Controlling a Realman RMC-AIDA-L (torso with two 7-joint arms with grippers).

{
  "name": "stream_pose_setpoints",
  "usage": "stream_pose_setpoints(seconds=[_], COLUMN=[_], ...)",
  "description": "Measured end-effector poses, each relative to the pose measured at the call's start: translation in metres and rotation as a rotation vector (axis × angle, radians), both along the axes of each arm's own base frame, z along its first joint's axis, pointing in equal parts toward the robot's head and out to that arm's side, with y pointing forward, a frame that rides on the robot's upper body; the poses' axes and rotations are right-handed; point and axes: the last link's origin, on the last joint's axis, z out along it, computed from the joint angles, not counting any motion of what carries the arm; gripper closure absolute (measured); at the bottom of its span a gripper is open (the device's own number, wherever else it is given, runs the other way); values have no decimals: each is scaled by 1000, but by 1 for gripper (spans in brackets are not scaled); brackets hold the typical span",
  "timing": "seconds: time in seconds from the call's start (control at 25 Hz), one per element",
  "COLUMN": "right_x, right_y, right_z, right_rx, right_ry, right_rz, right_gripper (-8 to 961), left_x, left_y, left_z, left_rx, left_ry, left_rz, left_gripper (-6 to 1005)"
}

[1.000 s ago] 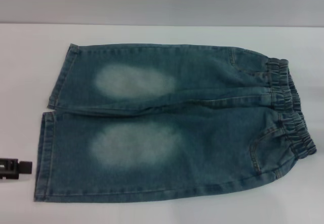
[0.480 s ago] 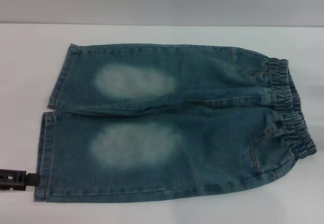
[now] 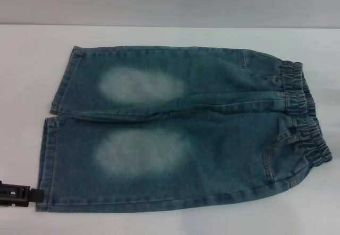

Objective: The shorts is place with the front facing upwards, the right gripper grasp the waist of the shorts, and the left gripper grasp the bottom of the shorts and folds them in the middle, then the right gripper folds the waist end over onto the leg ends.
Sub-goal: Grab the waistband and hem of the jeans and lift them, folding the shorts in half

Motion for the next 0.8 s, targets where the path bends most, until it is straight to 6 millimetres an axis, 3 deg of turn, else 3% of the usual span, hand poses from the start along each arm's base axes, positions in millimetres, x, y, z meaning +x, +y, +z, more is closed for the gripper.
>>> stream_pose_setpoints(seconds=[0.8], right_x=[-4], right_y=[2], right_z=[-4], right_rx=[-5], right_ry=[-26], right_rz=[17], right_gripper=[472], left_x=[1], left_y=[3], left_z=[-5], left_rx=[-25], left_ry=[19], left_rz=[24], left_gripper=[235])
